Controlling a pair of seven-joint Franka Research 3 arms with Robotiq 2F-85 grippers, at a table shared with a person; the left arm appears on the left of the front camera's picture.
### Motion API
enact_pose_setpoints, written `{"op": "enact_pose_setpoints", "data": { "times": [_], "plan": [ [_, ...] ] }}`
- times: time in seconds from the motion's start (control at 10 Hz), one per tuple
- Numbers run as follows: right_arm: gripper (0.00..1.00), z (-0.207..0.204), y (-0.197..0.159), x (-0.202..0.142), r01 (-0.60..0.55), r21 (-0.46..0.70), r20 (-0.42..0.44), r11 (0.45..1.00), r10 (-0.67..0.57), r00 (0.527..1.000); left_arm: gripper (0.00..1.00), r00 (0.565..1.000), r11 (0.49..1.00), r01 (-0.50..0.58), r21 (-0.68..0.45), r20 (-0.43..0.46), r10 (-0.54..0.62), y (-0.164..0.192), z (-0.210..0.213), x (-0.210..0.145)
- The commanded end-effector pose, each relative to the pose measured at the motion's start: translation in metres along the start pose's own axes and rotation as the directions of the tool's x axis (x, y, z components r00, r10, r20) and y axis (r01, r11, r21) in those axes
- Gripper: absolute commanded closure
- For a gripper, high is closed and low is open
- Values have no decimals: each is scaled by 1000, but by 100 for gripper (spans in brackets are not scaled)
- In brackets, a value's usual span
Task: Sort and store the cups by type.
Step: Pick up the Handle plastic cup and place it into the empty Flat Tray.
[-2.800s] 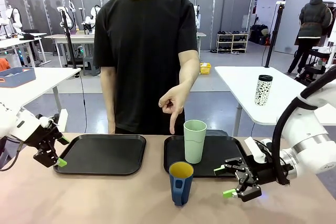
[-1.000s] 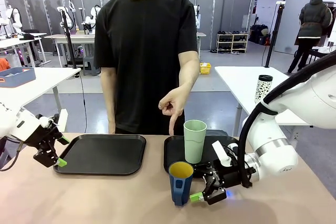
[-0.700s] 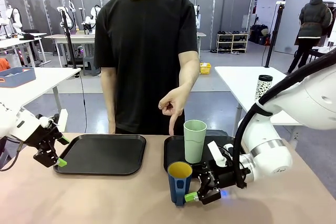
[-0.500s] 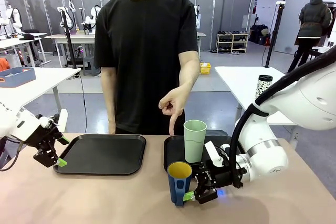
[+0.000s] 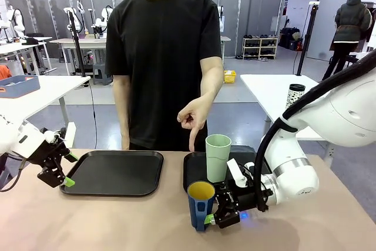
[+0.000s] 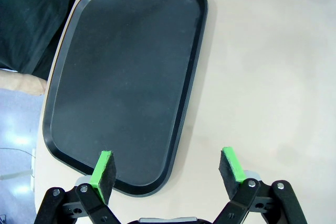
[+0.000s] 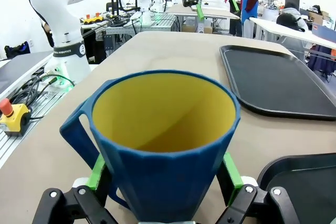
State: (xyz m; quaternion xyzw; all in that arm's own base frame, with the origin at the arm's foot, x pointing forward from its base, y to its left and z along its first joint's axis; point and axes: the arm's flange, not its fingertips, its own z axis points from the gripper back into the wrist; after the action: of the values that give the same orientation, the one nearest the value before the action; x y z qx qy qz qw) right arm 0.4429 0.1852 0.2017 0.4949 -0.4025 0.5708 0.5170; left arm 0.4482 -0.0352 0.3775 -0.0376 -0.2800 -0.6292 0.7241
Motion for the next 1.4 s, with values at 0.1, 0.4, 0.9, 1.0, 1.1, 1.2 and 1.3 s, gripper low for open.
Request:
{"op": "enact_pose_setpoints", "data": {
  "times": [0.1,0.4,0.9,1.0,1.1,1.2,1.3],
  "plan": [
    [0,-9,-3,-10,-44,-27,49,999,46,998,0,1000,1000,4,22,12,-4,-3,0,-3],
    [0,-13,-3,-16,-33,-5,29,999,33,999,0,1000,1000,4,22,12,-4,-3,0,-3],
    [46,-15,0,-21,-42,40,-12,998,42,999,0,1000,1000,4,22,12,-4,-3,0,-3],
    [51,-15,0,-22,-45,39,-18,998,45,999,0,1000,1000,4,22,12,-4,-3,0,-3],
    [60,-18,1,-20,-17,30,-20,999,18,1000,0,1000,1000,4,22,12,-4,-3,0,-3],
    [60,-21,3,-16,-23,2,-10,1000,23,1000,0,1000,1000,4,22,12,-4,-3,0,-3],
    [60,-23,6,-11,-39,-17,-21,999,39,999,0,1000,1000,4,22,12,-4,-3,0,-3]
  ]
}}
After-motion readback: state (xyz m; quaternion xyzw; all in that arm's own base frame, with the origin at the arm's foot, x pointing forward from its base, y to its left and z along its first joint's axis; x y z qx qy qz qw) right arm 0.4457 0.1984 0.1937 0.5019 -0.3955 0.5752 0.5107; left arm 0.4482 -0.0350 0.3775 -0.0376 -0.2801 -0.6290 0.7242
